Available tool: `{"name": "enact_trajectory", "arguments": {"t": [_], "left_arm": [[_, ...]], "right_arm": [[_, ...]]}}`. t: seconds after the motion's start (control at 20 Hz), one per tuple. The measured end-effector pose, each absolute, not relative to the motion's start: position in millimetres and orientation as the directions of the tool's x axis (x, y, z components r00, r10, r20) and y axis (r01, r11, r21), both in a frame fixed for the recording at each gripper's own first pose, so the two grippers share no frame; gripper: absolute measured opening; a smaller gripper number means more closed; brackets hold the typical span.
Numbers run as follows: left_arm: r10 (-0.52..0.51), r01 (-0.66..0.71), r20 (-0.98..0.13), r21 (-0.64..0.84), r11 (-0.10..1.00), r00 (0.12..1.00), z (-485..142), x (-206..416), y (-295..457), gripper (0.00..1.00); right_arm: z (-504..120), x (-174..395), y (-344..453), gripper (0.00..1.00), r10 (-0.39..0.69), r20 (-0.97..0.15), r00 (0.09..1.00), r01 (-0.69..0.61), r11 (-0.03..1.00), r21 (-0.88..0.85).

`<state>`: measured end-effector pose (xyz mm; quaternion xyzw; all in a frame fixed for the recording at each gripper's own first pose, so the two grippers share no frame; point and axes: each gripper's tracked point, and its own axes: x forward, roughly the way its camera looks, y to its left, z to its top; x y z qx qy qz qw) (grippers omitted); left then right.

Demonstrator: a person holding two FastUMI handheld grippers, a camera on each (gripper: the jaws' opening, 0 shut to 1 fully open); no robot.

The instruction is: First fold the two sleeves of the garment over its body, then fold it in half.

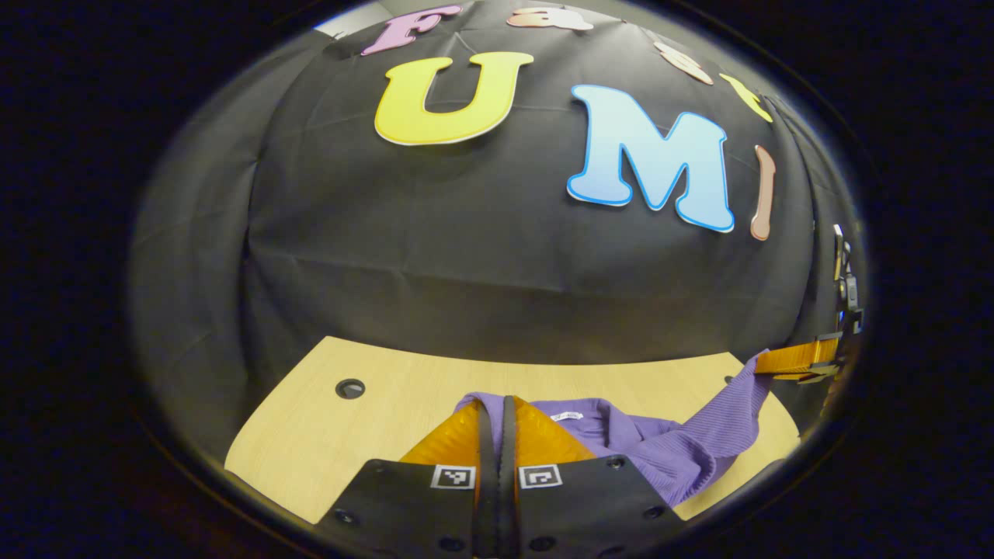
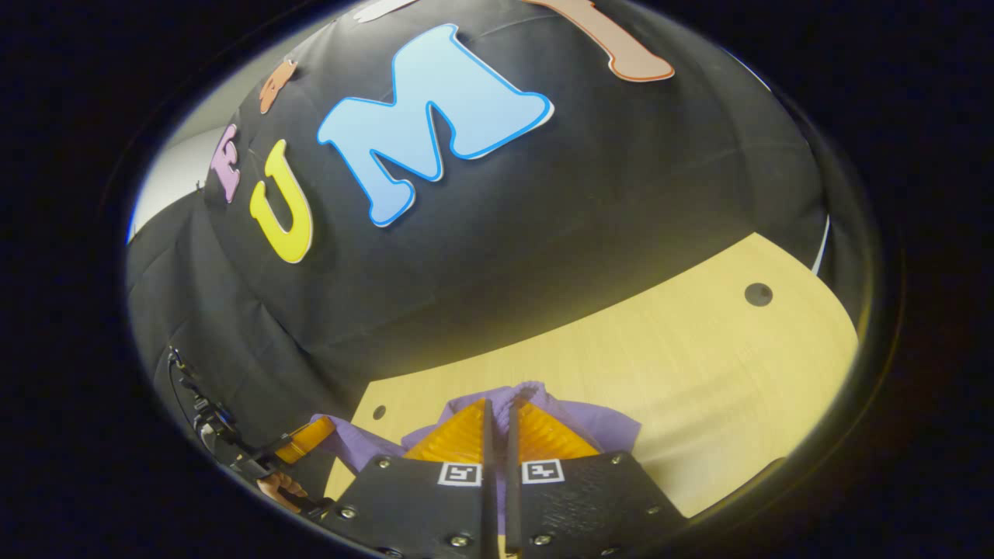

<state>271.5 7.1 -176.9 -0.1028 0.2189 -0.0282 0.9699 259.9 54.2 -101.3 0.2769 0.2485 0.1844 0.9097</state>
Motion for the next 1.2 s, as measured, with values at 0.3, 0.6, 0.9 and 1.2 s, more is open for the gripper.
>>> {"name": "enact_trajectory", "arguments": {"t": [0.3,0.6,0.9,1.2], "left_arm": [[-0.079,0.0,-0.421,-0.185,0.983,0.904,-190,291,11,0.06],[-0.053,-0.043,-0.437,-0.207,0.977,0.898,-208,315,21,0.06],[-0.027,-0.061,-0.469,-0.172,0.983,0.883,-244,336,23,0.06],[0.032,-0.103,-0.519,-0.108,0.989,0.854,-289,347,31,0.06]], "right_arm": [[-110,283,53,0.04,0.442,-0.345,0.828,-0.215,0.819,0.532],[-121,306,53,0.04,0.403,-0.355,0.843,-0.23,0.868,0.439],[-153,332,56,0.04,0.353,-0.402,0.845,-0.22,0.914,0.34],[-187,346,55,0.07,0.254,-0.448,0.857,-0.218,0.967,0.131]]}}
